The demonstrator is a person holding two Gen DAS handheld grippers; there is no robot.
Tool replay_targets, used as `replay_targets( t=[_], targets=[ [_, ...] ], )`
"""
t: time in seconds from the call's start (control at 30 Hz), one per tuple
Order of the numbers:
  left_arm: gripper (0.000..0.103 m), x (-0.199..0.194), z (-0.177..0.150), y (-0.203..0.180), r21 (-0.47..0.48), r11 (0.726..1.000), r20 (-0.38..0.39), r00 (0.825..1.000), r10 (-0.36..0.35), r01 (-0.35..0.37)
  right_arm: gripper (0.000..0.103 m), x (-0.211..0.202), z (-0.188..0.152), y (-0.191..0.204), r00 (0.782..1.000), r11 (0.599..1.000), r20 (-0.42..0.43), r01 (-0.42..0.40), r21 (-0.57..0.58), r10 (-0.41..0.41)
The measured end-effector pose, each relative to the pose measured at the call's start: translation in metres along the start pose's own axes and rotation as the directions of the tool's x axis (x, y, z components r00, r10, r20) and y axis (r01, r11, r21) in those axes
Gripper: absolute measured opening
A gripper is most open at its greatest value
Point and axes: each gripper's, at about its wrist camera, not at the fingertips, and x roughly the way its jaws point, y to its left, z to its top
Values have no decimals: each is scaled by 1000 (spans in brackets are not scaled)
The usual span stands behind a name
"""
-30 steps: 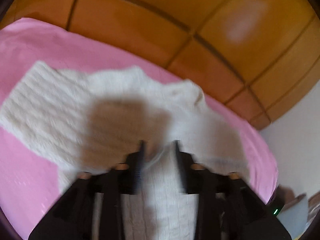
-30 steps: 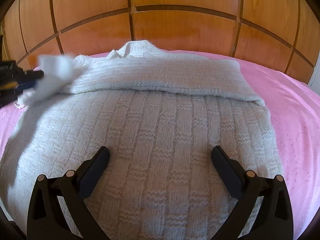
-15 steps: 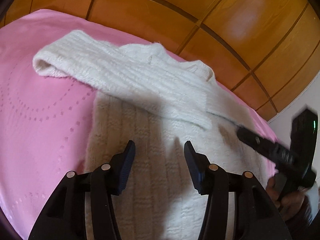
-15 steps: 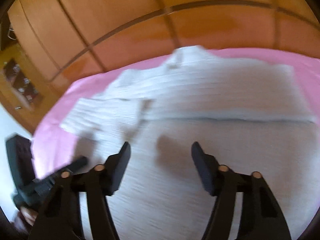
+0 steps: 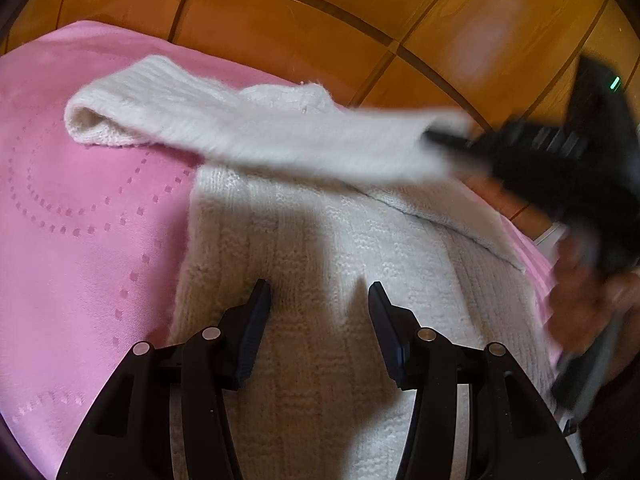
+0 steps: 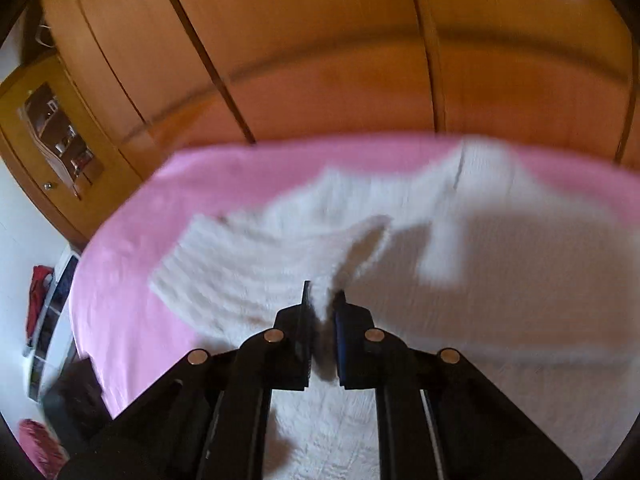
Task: Fold small clothes
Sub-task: 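Grasp the sweater side edge with the right gripper and fold it inward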
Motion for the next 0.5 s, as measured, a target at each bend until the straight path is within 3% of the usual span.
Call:
replay_targets(
  t=[0.13,0.27,0.4,0.5],
  targets=[
    [50,0,-1,0,3,1000,3,1000,4,-4,8,-53,37,-6,986,1000,165,28,-12,-26],
    [50,0,-1,-1,7,1000,4,1000,8,-8,8,-92,49,-41,960,995,263,92,41,-99],
    [50,0,-2,-2,13,1000,5,1000,16,-16,6,-105,36,-102,946,972,252,162,172,-202],
    [50,0,-1,-3,13,1000,2,1000,20,-20,6,-99,18,-151,941,936,197,214,280,-274]
  ],
)
